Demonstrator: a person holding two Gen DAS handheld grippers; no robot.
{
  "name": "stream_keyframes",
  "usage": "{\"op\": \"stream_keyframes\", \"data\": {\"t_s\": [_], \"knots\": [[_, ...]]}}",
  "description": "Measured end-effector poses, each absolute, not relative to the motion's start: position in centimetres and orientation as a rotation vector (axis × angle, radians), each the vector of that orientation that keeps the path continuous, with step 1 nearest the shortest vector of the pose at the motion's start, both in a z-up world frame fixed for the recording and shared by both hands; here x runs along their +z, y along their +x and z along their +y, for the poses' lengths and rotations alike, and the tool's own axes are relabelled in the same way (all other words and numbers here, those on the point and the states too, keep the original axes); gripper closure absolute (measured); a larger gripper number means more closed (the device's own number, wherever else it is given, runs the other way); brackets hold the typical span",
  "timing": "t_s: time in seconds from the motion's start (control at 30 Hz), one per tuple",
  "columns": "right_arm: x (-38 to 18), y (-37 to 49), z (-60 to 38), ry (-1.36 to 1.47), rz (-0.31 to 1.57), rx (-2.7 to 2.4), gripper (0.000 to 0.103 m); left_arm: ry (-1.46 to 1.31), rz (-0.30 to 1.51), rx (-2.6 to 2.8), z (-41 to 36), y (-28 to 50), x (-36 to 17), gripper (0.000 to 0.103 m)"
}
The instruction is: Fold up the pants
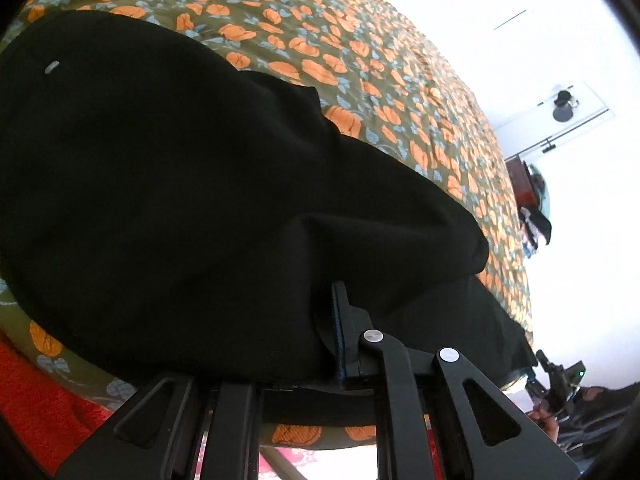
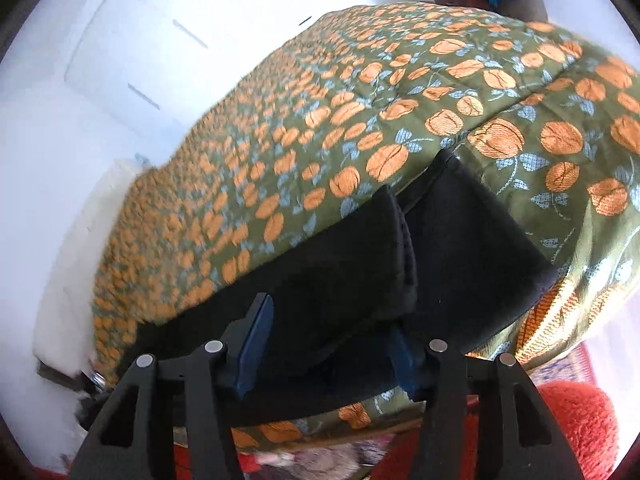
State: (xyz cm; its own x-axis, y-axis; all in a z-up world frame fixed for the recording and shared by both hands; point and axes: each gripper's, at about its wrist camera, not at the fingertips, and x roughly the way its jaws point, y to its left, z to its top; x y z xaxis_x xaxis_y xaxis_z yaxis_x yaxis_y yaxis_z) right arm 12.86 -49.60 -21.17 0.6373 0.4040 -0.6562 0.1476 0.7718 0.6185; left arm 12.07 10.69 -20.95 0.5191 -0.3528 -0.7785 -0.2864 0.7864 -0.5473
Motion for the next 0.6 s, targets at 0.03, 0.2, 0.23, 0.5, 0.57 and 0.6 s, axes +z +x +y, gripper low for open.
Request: {"op": "stream_keyframes", "data": {"t_s": [0.03, 0.2, 0.23, 0.5, 0.57, 0.6], "knots": [[-21.3, 12.8, -50.3, 0.734, 0.874, 0.148, 0.048, -0.696, 1.047, -0.044, 10.7, 12.0, -20.9, 0.092], [-23.0, 13.4, -52.6, 0.91, 0.877, 0.082, 0.081, -0.698, 1.042, -0.043, 10.8, 11.9, -20.7, 0.092], [-23.1, 13.6, -52.7, 0.898, 0.894, 0.067, 0.09, -0.695, 1.035, -0.046, 10.8, 11.8, -20.5, 0.092], [-18.3, 12.9, -53.7, 0.627, 0.869, -0.036, 0.091, -0.544, 1.078, -0.134, 7.1, 11.2, -19.7, 0.092], [-20.1, 13.0, -54.4, 0.608, 0.946, -0.101, 0.091, -0.565, 1.136, -0.126, 7.0, 11.5, -21.2, 0.091], [-21.0, 13.0, -54.7, 0.601, 0.969, -0.127, 0.091, -0.585, 1.157, -0.126, 7.0, 11.6, -21.8, 0.091]]}}
